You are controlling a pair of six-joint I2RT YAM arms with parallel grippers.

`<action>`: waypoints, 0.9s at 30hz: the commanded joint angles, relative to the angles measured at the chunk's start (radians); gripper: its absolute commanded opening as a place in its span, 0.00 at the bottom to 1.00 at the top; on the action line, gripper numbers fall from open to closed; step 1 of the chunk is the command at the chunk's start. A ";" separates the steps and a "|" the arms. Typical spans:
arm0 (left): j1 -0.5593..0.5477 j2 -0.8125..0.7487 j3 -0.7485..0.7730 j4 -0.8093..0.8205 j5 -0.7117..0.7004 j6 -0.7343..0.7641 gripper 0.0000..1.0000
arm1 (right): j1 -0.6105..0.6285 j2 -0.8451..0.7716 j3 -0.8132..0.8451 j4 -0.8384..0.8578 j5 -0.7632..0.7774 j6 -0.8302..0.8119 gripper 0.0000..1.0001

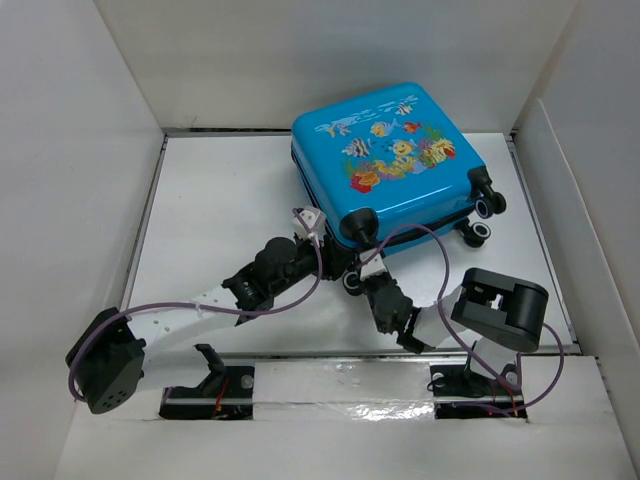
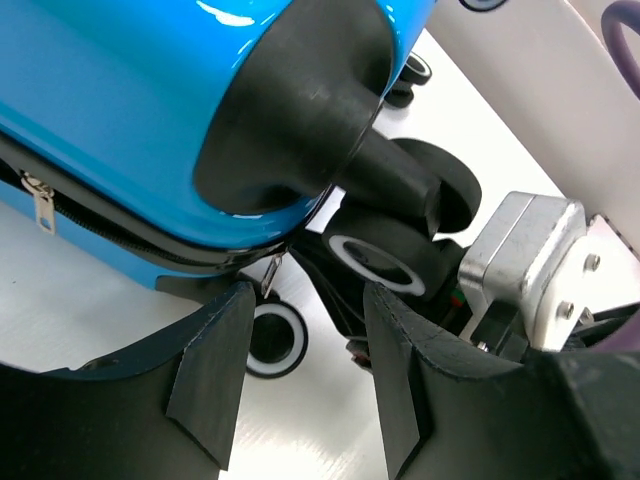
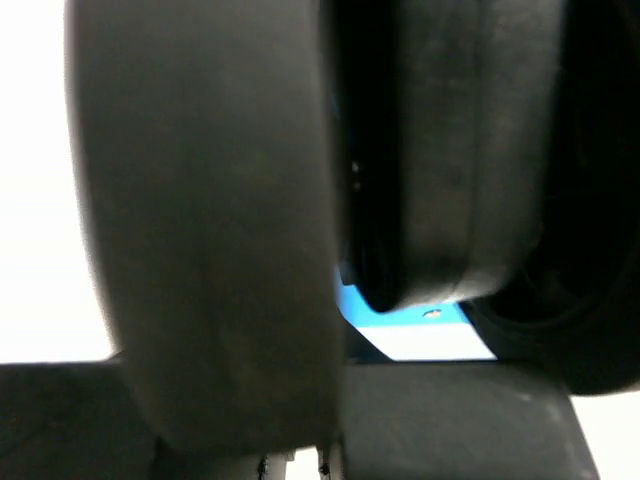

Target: Pack the luggage

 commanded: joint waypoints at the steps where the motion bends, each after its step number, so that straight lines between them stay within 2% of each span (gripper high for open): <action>1: 0.002 0.005 0.014 0.058 -0.043 0.001 0.44 | 0.007 -0.018 0.064 0.532 -0.079 -0.048 0.08; 5: 0.002 0.063 0.053 0.059 -0.066 -0.022 0.45 | 0.067 -0.079 0.032 0.530 -0.108 -0.068 0.00; 7: 0.002 0.071 0.059 0.051 -0.077 -0.038 0.45 | 0.122 -0.119 -0.014 0.529 -0.079 -0.090 0.00; 9: 0.002 0.051 0.003 0.081 -0.135 -0.068 0.42 | 0.162 -0.200 -0.051 0.514 -0.065 -0.093 0.00; 10: 0.002 0.042 -0.024 0.092 -0.164 -0.083 0.30 | 0.171 -0.234 -0.066 0.450 -0.042 -0.084 0.00; 11: 0.002 0.022 -0.045 0.107 -0.189 -0.102 0.24 | 0.171 -0.313 -0.091 0.398 -0.037 -0.067 0.00; 12: 0.002 0.016 -0.096 0.123 -0.224 -0.120 0.21 | 0.171 -0.358 -0.100 0.338 -0.040 -0.017 0.00; 13: 0.002 0.011 -0.122 0.147 -0.232 -0.152 0.19 | 0.171 -0.404 -0.103 0.191 -0.058 0.005 0.00; 15: -0.012 0.037 -0.162 0.210 -0.264 -0.171 0.19 | 0.171 -0.539 -0.085 0.014 -0.072 0.086 0.00; 16: -0.029 0.057 -0.160 0.224 -0.270 -0.171 0.20 | 0.171 -0.584 -0.079 -0.141 -0.079 0.114 0.04; 17: -0.043 0.109 -0.153 0.244 -0.281 -0.165 0.21 | 0.171 -0.627 -0.077 -0.208 -0.080 0.137 0.10; 18: -0.058 0.137 -0.124 0.247 -0.316 -0.159 0.21 | 0.171 -0.709 -0.074 -0.259 -0.080 0.163 0.26; 20: -0.090 0.201 -0.107 0.294 -0.348 -0.153 0.24 | 0.171 -0.789 -0.072 -0.399 -0.088 0.174 0.41; 21: -0.090 0.220 -0.105 0.325 -0.379 -0.153 0.26 | 0.171 -0.828 -0.048 -0.458 -0.098 0.194 0.45; 22: -0.100 0.235 -0.104 0.351 -0.382 -0.151 0.29 | 0.171 -0.901 -0.030 -0.611 -0.109 0.208 0.50; 25: -0.109 0.298 -0.076 0.403 -0.390 -0.143 0.34 | 0.162 -0.999 0.041 -0.838 -0.129 0.243 0.61; 27: -0.145 0.330 -0.064 0.442 -0.423 -0.133 0.35 | 0.162 -1.030 0.058 -0.899 -0.134 0.255 0.67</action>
